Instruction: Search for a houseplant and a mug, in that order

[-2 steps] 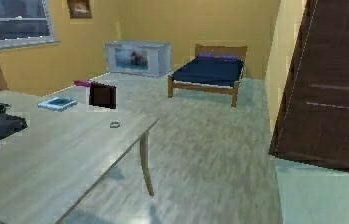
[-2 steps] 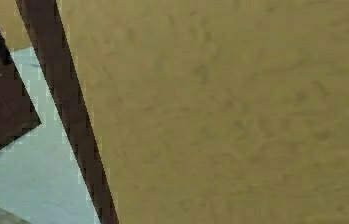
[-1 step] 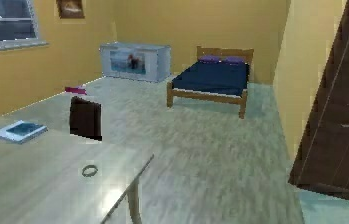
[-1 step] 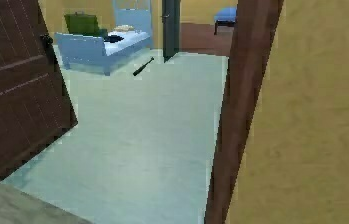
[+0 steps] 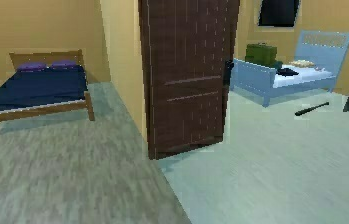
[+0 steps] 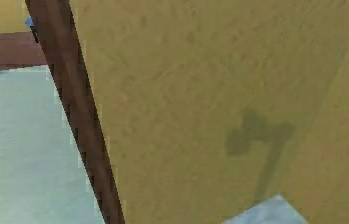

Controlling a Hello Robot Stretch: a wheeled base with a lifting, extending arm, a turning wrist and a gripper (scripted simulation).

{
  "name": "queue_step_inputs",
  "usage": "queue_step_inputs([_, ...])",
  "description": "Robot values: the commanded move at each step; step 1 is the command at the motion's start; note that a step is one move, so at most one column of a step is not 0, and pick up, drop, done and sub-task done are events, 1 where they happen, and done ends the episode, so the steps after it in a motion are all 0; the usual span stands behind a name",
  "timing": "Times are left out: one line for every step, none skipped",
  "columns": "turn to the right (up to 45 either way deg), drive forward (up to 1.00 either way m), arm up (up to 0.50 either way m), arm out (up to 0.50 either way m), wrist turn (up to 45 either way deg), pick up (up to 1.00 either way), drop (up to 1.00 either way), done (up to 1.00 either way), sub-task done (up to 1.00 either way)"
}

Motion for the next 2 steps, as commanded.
queue_step_inputs([21.0,0.0,0.0,0.0,0.0,0.0,0.0,0.0,0.0])
queue_step_inputs([0.0,0.5,0.0,0.0,0.0,0.0,0.0,0.0,0.0])
